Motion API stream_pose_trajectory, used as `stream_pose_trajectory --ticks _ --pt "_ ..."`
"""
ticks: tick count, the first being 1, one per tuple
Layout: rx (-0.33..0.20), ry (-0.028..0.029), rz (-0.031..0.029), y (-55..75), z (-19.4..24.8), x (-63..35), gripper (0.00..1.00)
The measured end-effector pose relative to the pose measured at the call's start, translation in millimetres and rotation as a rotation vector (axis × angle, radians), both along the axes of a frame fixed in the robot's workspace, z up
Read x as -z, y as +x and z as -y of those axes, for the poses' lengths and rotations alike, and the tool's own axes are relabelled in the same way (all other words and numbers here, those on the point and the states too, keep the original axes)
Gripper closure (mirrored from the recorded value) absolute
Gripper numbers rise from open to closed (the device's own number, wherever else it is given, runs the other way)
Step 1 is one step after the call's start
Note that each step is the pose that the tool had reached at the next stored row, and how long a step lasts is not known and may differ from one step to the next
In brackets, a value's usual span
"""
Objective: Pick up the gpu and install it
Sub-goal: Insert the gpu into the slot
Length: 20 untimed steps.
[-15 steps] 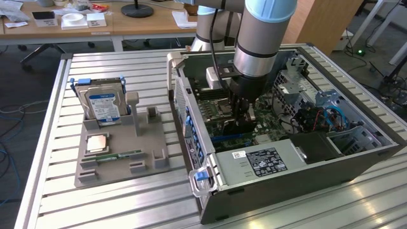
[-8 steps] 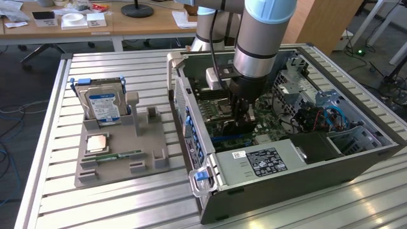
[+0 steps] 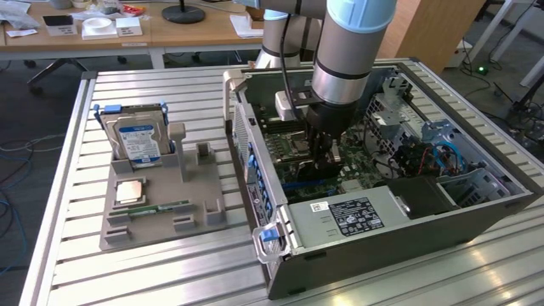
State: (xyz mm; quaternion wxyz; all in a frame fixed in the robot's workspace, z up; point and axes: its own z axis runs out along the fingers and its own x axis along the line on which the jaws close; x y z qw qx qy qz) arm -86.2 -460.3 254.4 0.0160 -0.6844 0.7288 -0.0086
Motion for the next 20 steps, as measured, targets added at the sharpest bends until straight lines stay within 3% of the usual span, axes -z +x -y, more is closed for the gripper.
stream_pose_trajectory --ticks 12,15,20 --pt "0.0 0.004 -0.0001 0.0 0.0 -0.4 0.74" --pt "-0.001 0.0101 -0.0001 0.1 0.0 -0.5 0.74" --pt "-0.001 0.0103 0.0001 0.1 0.0 1.0 0.74"
